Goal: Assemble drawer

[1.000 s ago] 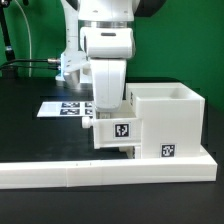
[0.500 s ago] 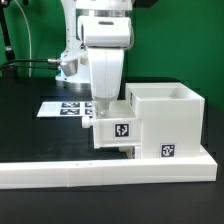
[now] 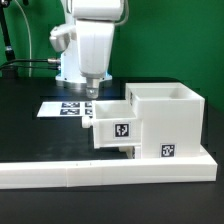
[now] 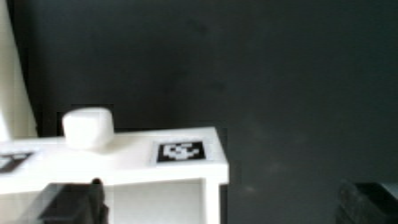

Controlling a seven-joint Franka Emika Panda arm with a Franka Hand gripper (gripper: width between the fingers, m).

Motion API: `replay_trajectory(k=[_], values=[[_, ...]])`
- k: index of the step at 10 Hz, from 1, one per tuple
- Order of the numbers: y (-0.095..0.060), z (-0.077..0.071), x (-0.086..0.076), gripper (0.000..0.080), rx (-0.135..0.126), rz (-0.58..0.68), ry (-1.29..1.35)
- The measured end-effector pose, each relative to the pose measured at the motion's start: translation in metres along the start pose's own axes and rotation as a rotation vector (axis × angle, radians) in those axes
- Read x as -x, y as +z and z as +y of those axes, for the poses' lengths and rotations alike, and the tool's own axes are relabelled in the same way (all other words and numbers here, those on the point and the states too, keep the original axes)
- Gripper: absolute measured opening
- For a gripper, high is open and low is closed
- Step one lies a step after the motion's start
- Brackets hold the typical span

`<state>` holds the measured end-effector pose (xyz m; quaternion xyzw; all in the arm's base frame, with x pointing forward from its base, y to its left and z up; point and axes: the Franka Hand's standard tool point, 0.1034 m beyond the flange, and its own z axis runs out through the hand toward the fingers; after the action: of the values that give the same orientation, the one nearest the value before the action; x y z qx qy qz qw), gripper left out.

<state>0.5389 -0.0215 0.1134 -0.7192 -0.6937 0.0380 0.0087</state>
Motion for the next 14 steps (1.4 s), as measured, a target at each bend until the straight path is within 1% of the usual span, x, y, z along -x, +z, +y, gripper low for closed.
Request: replay_trajectory(k=[1, 3, 4, 5, 6, 7, 9, 10, 11, 12, 13, 14], values=[[0.001, -0.003, 0.013, 0.0649, -0.008, -0.002, 0.010], [0.002, -0.003, 0.011, 0.0649, -0.010, 0.002, 0.018], [0.002, -0.003, 0.015, 0.0649, -0.011, 0.003, 0.018], [0.009, -0.002, 0.018, 0.0649, -0.011, 0.017, -0.025], [0.025, -0.002, 0.028, 0.0649, -0.025, 0.057, -0.047], [0.034, 0.001, 0.037, 0.0649, -0.032, 0.103, -0.040], [0.046, 0.002, 0.044, 0.0649, -0.039, 0.166, -0.050], [0.053, 0.000, 0.046, 0.0649, -0.047, 0.190, -0.041], [0.056, -0.002, 0.044, 0.0649, -0.057, 0.210, -0.020], [0.058, -0.002, 0.036, 0.0649, -0.064, 0.214, 0.005], [0.058, -0.002, 0.024, 0.0649, -0.068, 0.214, 0.031], [0.057, -0.001, 0.016, 0.0649, -0.069, 0.217, 0.043]])
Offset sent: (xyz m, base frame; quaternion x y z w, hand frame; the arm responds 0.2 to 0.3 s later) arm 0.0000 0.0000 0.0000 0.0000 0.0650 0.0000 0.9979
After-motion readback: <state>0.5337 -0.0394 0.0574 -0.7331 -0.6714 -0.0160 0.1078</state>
